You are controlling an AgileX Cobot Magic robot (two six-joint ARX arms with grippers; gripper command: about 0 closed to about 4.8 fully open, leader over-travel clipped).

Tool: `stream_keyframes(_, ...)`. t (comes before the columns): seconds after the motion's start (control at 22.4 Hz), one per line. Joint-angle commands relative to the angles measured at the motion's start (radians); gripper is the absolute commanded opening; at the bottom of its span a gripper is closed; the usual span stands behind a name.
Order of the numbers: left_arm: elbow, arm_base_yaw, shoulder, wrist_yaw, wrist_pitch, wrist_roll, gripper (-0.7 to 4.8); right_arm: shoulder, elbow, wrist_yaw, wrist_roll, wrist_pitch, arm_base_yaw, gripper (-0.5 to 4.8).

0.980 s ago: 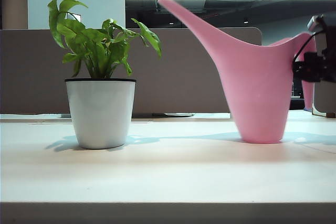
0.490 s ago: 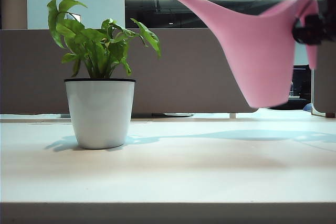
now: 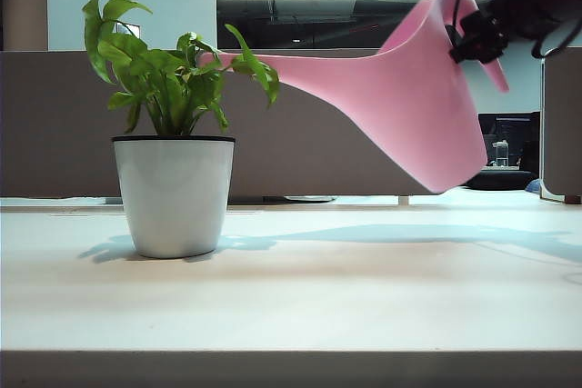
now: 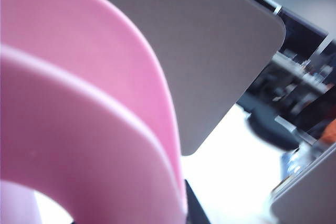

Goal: Pick up the watering can from the table, water the potted plant, and put the can back.

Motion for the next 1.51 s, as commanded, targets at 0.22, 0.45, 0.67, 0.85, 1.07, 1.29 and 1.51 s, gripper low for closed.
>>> stream_keyframes(0.22,0.005,0.001,0.0,0.003,0.012,-0.001,-0.05,-0.035,0.068,0.045,-0.124,0.103,0.039,1.03)
stream_keyframes(0.45,0.005,0.001,0.0,0.003,0.011,-0.001,-0.05,-0.045,0.068,0.077,-0.203,0.109,0.05,1.03)
stream_keyframes(0.67,0.005,0.001,0.0,0.003,0.005,-0.001,-0.05,-0.047,0.068,0.085,-0.214,0.128,0.056,1.03)
stream_keyframes(0.85,0.005,0.001,0.0,0.003,-0.003,-0.001,-0.05,-0.064,0.068,0.085,-0.214,0.142,0.056,1.03)
stream_keyframes(1.07,0.005,0.001,0.0,0.003,-0.003,-0.001,-0.05,-0.074,0.068,0.085,-0.214,0.141,0.056,1.03)
stream_keyframes(1.29,0.005,0.001,0.0,0.003,-0.003,-0.001,-0.05,-0.076,0.068,0.085,-0.214,0.14,0.056,1.03)
stream_keyframes(1.51,0.005,0.001,0.0,0.003,-0.003,-0.001,-0.05,-0.089,0.068,0.084,-0.256,0.148,0.057,1.03)
